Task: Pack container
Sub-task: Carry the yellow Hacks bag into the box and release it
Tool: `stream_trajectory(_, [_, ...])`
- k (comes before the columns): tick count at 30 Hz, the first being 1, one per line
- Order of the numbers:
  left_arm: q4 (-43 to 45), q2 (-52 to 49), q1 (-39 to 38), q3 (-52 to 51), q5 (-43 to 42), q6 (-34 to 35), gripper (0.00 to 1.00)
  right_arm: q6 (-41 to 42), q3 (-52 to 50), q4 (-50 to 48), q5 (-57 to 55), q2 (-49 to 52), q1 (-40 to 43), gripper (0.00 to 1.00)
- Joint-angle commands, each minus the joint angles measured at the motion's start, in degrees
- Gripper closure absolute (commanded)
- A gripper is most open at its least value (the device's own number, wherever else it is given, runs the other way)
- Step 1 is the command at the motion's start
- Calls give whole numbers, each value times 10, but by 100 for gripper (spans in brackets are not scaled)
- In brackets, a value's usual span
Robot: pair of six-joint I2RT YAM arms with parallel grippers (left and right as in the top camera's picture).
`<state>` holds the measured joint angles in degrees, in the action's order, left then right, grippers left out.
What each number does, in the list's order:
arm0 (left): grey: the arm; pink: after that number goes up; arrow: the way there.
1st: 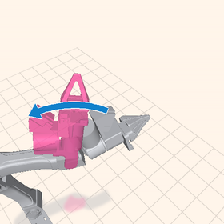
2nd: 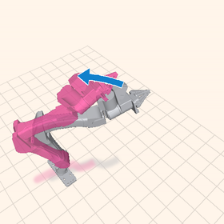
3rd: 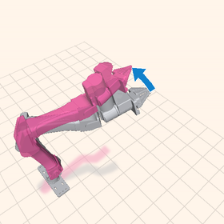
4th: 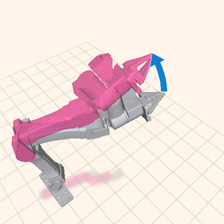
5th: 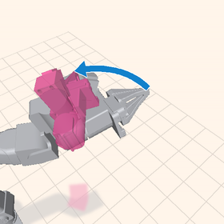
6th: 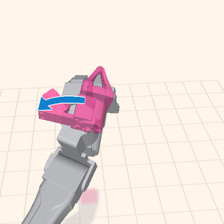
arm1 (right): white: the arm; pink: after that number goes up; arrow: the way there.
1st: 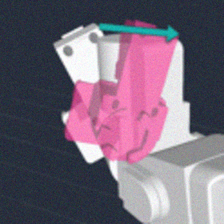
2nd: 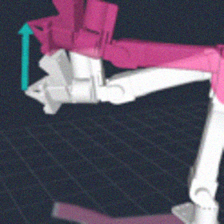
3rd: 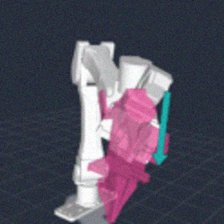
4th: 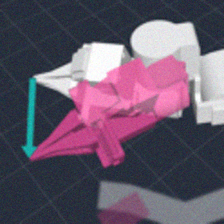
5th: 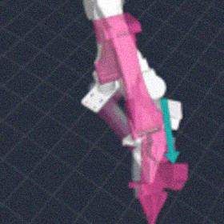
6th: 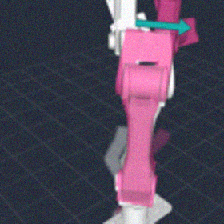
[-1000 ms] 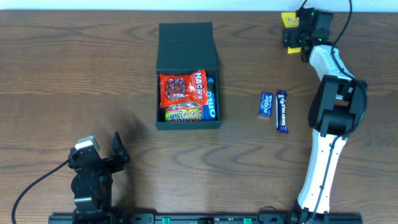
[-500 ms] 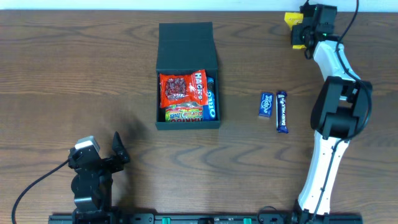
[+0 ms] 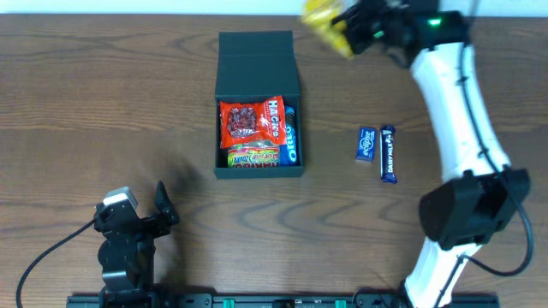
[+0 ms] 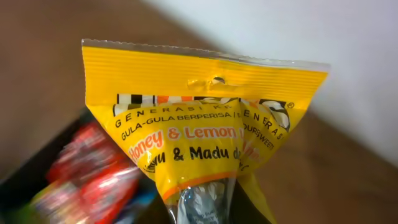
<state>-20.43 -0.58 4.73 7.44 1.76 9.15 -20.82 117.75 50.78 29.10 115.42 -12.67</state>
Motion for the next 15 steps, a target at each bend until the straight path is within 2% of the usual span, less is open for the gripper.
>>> stream_trajectory(1, [-4, 3, 1, -12, 5, -6, 5, -76, -4, 52, 28, 16, -53, 99])
stream_trajectory(7, [-4, 3, 1, -12, 5, -6, 5, -101, -52, 87, 24, 29, -134, 99])
stream_trajectory(15, [-4, 3, 1, -12, 5, -6, 5, -107, -143, 83, 29, 29, -167, 99])
